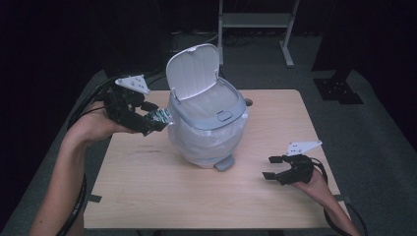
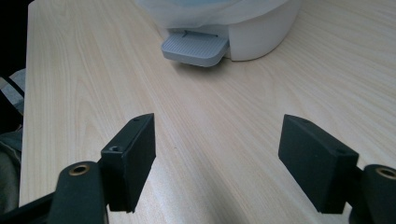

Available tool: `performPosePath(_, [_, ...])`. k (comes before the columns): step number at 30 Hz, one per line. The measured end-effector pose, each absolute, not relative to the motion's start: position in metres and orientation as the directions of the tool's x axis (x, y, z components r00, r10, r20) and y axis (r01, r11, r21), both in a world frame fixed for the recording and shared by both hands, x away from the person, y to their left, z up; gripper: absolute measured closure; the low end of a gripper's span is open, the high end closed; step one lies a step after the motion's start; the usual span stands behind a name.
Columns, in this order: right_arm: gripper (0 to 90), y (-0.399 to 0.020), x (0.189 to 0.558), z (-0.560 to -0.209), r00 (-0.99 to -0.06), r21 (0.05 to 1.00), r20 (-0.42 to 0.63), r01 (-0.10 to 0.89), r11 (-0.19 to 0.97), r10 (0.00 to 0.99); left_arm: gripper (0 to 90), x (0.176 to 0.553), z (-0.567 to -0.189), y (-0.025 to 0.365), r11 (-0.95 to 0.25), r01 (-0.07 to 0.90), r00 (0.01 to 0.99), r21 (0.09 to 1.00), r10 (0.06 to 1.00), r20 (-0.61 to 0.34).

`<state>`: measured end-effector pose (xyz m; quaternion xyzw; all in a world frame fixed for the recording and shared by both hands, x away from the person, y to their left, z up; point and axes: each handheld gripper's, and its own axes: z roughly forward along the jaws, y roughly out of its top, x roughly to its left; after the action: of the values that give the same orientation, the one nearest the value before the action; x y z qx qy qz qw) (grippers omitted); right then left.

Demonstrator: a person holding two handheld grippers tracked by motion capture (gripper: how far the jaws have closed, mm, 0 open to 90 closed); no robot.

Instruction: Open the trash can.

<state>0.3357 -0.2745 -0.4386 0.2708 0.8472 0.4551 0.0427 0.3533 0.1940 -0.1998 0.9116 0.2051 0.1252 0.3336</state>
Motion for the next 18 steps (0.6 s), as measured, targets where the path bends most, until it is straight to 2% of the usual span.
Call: performPosePath(18, [26.3, -0.277, 0.338, -0.439, -0.847, 0.797, 0.182, 0.424, 0.43, 0.499, 33.4, 0.369, -0.182, 0.173, -0.714, 0.256, 0.903, 0.651, 0.417, 0.102])
